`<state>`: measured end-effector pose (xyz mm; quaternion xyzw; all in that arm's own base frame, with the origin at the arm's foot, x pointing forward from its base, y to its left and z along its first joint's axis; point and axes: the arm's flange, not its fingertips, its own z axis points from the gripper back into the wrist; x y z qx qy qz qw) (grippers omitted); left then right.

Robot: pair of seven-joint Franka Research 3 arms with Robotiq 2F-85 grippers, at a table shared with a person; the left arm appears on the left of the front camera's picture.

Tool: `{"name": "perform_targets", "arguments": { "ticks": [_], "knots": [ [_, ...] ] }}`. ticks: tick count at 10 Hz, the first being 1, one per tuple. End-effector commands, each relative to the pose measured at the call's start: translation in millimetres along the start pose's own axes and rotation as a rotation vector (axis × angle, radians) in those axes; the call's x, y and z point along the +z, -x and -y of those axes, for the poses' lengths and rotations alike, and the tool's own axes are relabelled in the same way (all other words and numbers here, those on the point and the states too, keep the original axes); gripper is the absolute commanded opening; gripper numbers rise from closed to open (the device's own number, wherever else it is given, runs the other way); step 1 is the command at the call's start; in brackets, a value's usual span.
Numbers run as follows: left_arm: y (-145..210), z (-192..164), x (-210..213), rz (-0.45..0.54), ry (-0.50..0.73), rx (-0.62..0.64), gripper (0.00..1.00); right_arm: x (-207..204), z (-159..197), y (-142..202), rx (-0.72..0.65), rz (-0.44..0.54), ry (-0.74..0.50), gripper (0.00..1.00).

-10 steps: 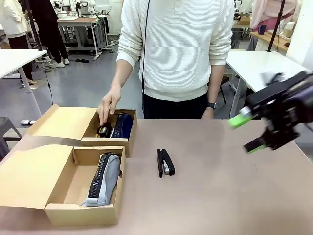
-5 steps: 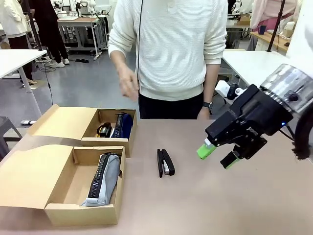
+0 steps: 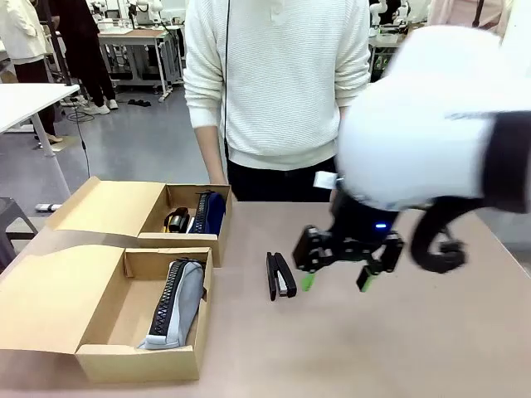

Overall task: Place items inside the box.
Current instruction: Pick up a Pencil pouch or Stapler and place it inside the Mailer Box closest to the robot.

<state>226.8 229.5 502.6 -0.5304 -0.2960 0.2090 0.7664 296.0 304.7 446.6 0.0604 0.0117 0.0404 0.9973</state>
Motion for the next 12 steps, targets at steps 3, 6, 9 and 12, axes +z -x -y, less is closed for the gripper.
{"name": "perform_targets", "arguments": {
  "ticks": [3,6,9,12],
  "knots": [
    [0.1,0.5,-0.3,0.011,0.029,-0.015,1.00,-48.7,-56.5,-88.2,-0.073,-0.019,0.124,1.00],
    [0.1,0.5,-0.3,0.011,0.029,-0.015,1.00,-94.8,-72.6,-115.4,-0.092,0.042,0.104,1.00],
    [0.1,0.5,-0.3,0.011,0.029,-0.015,1.00,-143.7,-71.0,-133.0,-0.027,0.061,0.090,1.00],
    [0.1,0.5,-0.3,0.011,0.029,-0.015,1.00,-152.4,-64.1,-138.7,-0.019,0.019,0.110,1.00]
  ]
}}
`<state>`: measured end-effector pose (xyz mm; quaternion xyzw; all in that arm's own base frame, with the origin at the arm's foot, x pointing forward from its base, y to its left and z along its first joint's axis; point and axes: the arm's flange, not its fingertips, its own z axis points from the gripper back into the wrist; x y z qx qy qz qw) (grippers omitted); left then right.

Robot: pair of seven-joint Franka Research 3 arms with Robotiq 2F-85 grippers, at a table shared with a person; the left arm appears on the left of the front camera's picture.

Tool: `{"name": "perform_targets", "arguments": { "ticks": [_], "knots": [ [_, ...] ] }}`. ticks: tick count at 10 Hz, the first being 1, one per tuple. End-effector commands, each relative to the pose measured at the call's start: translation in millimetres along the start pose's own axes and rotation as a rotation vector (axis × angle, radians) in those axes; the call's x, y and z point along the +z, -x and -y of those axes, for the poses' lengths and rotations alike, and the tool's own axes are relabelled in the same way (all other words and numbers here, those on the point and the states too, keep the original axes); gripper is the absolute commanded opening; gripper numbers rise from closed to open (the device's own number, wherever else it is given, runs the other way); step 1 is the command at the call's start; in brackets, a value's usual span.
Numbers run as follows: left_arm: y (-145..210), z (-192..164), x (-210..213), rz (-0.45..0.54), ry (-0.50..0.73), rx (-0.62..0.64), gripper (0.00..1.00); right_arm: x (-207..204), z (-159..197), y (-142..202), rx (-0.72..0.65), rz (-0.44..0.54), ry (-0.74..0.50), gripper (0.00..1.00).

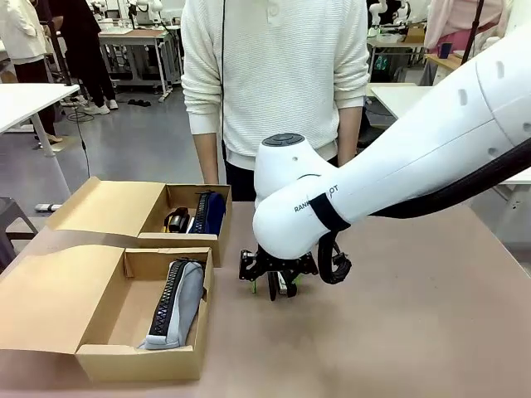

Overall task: Place items inside the box.
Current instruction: Pick up a Pencil pouch or Stapler and place it inside the Mailer Box closest to the robot.

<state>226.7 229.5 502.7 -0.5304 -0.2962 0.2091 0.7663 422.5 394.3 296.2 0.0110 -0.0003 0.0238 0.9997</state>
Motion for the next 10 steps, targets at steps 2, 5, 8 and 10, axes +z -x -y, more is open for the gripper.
{"name": "perform_targets", "arguments": {
  "ticks": [2,5,8,10],
  "knots": [
    [0.1,0.4,-0.3,0.010,0.028,-0.015,1.00,6.7,0.4,-3.6,0.004,0.018,0.035,1.00],
    [0.1,0.4,-0.3,0.010,0.028,-0.015,1.00,14.4,13.0,-6.8,0.013,0.028,0.096,1.00],
    [0.1,0.4,-0.3,0.010,0.028,-0.015,1.00,2.6,6.9,-5.1,0.031,0.006,0.086,1.00],
    [0.1,0.4,-0.3,0.010,0.028,-0.015,1.00,1.4,6.0,-3.8,0.065,0.011,0.101,0.57]
  ]
}}
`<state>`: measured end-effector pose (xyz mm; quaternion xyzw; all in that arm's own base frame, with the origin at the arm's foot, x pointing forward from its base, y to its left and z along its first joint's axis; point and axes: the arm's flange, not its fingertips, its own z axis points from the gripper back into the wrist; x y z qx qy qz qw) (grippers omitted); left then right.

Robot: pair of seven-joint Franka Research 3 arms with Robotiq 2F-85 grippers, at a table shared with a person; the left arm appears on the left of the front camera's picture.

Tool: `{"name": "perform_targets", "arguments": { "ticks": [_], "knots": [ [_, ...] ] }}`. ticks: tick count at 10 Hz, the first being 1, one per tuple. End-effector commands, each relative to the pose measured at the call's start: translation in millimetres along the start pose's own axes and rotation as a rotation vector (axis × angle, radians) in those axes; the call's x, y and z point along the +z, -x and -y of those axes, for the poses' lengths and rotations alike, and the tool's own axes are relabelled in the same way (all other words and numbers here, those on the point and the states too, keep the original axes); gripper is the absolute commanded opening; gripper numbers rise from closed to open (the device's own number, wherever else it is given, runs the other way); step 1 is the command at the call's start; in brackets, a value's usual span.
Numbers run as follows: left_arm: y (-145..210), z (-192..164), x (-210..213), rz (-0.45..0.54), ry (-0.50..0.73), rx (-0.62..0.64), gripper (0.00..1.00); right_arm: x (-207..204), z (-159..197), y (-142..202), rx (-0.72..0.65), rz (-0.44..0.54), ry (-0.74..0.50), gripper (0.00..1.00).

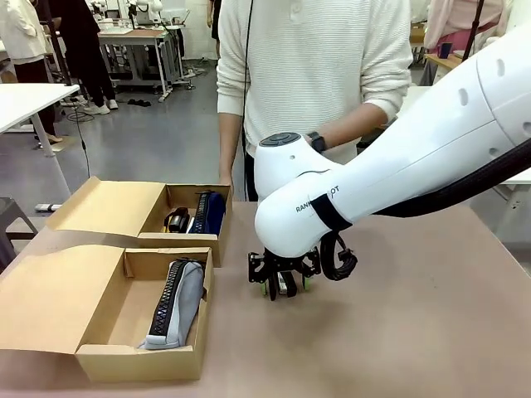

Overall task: Place items inside the box.
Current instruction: Pick up a Pencil pouch or Stapler and place it inside the Mailer Box closest to the robot.

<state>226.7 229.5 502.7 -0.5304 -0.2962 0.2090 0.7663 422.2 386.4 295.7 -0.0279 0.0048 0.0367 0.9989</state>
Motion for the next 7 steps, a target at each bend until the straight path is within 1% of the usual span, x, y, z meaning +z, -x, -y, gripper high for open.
{"name": "perform_targets", "arguments": {
  "ticks": [1,2,4,5,6,7],
  "knots": [
    [0.0,0.4,-0.3,0.010,0.028,-0.015,1.00,1.9,-2.5,-3.9,0.042,0.009,0.019,0.42],
    [0.0,0.4,-0.3,0.010,0.028,-0.015,1.00,1.2,-2.8,-3.7,0.044,0.007,0.017,0.00],
    [0.0,0.4,-0.3,0.010,0.028,-0.015,1.00,0.4,-2.9,-3.4,0.046,0.005,0.012,0.00],
    [0.0,0.4,-0.3,0.010,0.028,-0.015,1.00,0.1,-3.0,-3.5,0.048,0.003,0.013,0.16],
    [0.0,0.4,-0.3,0.010,0.028,-0.015,1.00,0.0,-3.0,-3.4,0.051,0.001,0.014,0.06],
    [0.0,0.4,-0.3,0.010,0.028,-0.015,1.00,0.1,-2.9,-3.5,0.054,-0.002,0.012,0.00]
  ]
}}
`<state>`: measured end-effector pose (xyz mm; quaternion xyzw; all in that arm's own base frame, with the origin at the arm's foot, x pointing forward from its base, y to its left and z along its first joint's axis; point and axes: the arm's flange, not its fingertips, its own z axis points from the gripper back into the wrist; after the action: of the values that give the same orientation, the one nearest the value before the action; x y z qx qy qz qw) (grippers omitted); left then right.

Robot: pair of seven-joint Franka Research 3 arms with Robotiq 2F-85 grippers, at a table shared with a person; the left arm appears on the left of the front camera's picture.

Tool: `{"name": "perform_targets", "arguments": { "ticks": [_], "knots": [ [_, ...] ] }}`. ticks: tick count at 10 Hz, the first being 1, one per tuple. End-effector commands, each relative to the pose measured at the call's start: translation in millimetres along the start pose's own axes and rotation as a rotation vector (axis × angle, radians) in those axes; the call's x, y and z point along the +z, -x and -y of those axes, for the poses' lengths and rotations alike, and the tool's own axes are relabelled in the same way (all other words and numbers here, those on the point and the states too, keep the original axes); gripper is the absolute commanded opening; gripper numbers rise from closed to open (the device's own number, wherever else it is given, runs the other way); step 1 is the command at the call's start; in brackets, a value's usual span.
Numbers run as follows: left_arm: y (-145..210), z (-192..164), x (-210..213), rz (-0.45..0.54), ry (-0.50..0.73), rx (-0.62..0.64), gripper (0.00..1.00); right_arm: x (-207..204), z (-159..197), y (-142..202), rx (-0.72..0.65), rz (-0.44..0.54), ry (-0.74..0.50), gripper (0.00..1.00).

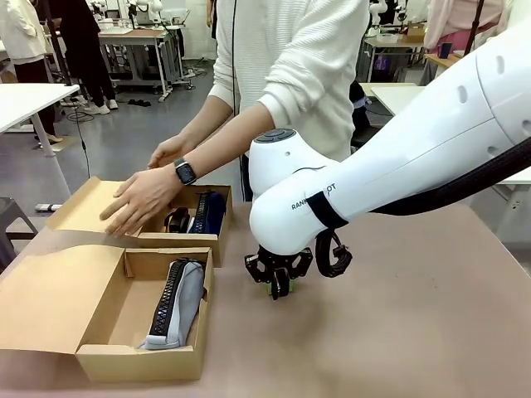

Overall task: Place items inside the box.
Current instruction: Pick up a Pencil pouch or Stapler and place it inside the Mailer Box closest to the robot.

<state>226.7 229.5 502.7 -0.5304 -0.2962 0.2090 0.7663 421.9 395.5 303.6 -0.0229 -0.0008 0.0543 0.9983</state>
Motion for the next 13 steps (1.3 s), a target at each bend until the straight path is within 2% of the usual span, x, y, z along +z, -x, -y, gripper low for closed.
{"name": "perform_targets", "arguments": {
  "ticks": [1,3,4,5,7,9,11,13],
  "knots": [
    [0.0,0.4,-0.3,0.010,0.028,-0.015,1.00,-7.4,6.2,-2.4,0.022,-0.016,0.021,0.00],
    [0.0,0.4,-0.3,0.010,0.028,-0.015,1.00,9.2,13.7,10.4,-0.019,-0.079,0.021,0.00],
    [0.0,0.4,-0.3,0.010,0.028,-0.015,1.00,27.9,27.8,28.9,0.010,-0.116,0.048,0.00],
    [0.0,0.4,-0.3,0.010,0.028,-0.015,1.00,56.1,52.8,51.6,0.014,-0.137,0.001,0.00],
    [0.0,0.4,-0.3,0.010,0.028,-0.015,1.00,108.8,90.1,97.4,-0.037,-0.213,-0.172,0.00],
    [0.0,0.4,-0.3,0.010,0.028,-0.015,1.00,145.8,86.5,138.7,-0.086,-0.231,-0.328,0.00],
    [0.0,0.4,-0.3,0.010,0.028,-0.015,1.00,148.6,82.1,144.6,-0.062,-0.264,-0.350,0.00],
    [0.0,0.4,-0.3,0.010,0.028,-0.015,1.00,150.0,88.9,144.0,-0.086,-0.246,-0.398,0.00]
  ]
}}
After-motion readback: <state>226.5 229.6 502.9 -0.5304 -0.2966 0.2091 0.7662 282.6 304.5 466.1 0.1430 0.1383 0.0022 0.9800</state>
